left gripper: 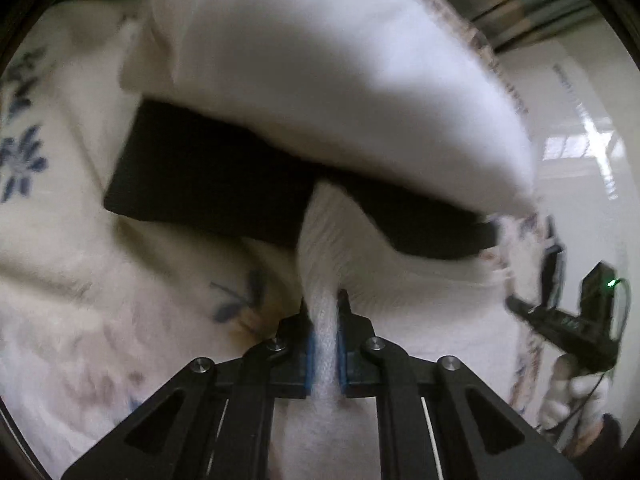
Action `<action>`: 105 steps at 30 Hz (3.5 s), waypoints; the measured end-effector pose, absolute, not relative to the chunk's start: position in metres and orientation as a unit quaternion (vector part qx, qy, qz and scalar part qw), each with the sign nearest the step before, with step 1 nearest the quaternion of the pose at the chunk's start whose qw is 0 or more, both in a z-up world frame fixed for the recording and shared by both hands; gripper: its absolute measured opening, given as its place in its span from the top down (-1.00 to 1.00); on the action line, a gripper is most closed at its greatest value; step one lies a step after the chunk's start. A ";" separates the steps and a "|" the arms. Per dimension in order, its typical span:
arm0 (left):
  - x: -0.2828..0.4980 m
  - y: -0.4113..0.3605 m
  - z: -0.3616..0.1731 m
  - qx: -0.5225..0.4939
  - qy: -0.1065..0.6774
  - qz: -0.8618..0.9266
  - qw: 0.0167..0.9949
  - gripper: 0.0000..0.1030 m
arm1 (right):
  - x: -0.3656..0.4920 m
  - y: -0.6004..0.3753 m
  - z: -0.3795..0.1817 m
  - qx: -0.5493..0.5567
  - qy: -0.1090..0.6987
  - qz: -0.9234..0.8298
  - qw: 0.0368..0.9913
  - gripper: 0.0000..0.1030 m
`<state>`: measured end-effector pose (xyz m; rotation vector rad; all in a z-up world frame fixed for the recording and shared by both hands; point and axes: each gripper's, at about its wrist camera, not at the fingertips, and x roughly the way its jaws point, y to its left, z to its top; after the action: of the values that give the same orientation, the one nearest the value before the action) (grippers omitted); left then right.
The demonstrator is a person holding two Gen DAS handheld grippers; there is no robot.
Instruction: Fold small clothes
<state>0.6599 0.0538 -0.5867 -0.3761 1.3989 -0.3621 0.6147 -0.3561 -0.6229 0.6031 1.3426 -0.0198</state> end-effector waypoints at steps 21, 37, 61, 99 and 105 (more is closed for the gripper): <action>0.561 0.112 -0.595 -0.364 0.622 -0.241 0.650 -0.34 | 0.531 -0.355 -0.650 0.368 0.648 0.140 0.652 -0.74; 0.570 0.117 -0.589 -0.415 0.593 -0.274 0.634 0.34 | 0.531 -0.302 -0.712 0.456 0.624 0.222 0.594 0.30; 0.771 0.110 -0.422 -0.348 0.487 -0.282 0.750 0.33 | 0.757 -0.256 -0.511 0.397 0.518 0.274 0.706 0.33; 0.648 0.033 -0.342 0.015 0.469 -0.012 0.883 -1.00 | 0.624 -0.182 -0.364 -0.003 0.513 -0.083 0.854 -1.00; 0.582 0.035 -0.260 0.001 0.434 -0.013 0.901 -1.00 | 0.551 -0.182 -0.271 -0.010 0.474 -0.093 0.875 -1.00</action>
<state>0.5817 0.0345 -0.2603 0.0019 0.8976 -0.0273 0.5508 -0.1818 -0.2714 -0.0202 0.9900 -0.1948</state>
